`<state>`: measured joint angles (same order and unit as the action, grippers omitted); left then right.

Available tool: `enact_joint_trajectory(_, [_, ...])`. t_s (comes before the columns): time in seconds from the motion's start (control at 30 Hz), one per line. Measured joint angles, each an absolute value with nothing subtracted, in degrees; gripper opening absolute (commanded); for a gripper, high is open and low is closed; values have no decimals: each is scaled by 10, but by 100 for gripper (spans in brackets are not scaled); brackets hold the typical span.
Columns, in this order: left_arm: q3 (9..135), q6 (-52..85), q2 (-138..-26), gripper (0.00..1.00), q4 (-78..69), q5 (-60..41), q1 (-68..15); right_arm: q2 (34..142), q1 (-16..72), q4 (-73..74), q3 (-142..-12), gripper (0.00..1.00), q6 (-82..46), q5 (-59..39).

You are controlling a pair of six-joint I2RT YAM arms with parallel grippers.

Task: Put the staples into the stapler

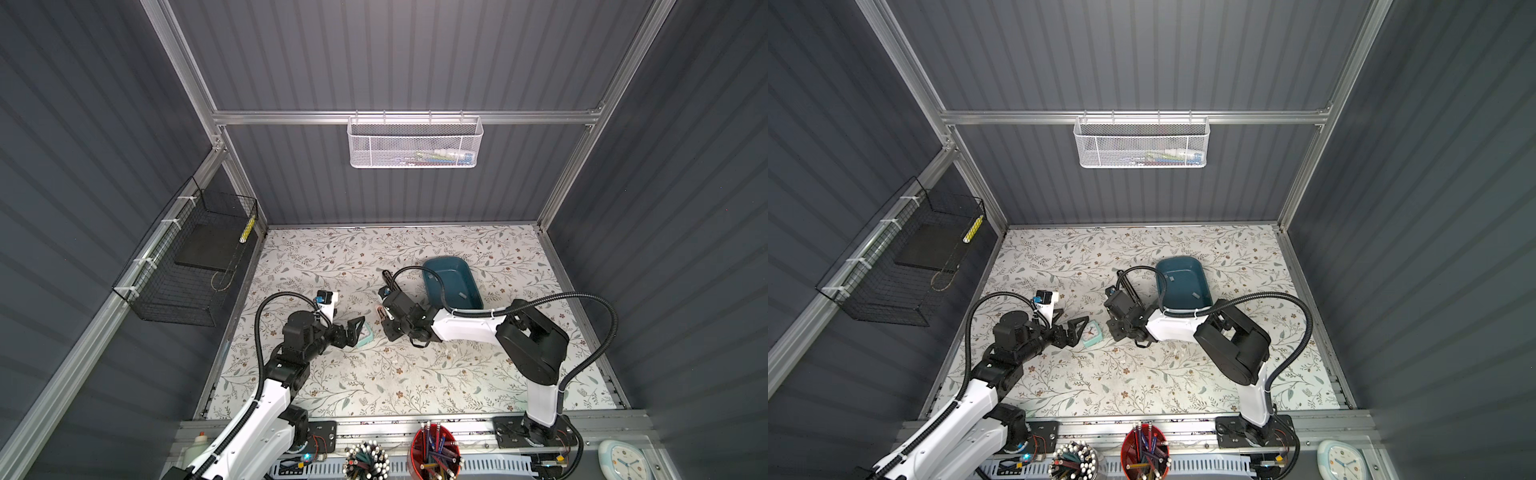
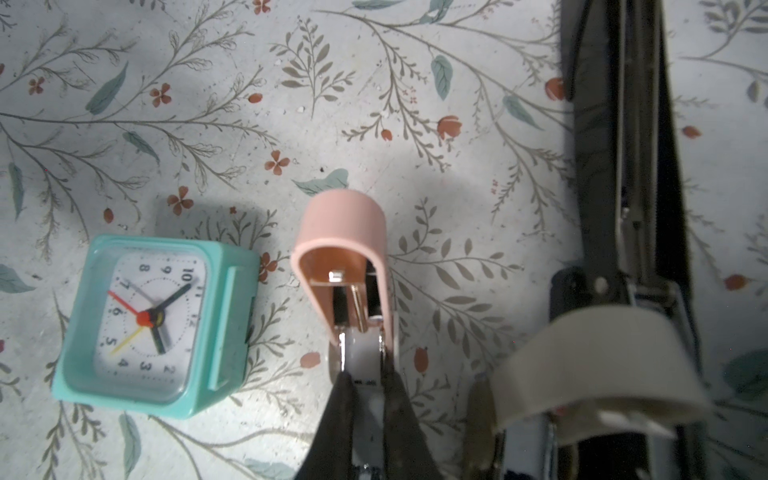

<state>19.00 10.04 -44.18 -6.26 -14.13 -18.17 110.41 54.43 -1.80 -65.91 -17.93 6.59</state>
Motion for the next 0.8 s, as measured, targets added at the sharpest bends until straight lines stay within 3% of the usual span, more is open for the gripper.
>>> enact_joint_trajectory(0.8, [190, 100, -441, 100, -63, -141, -182, 1073, 545, 13, -628, 1, -179, 63])
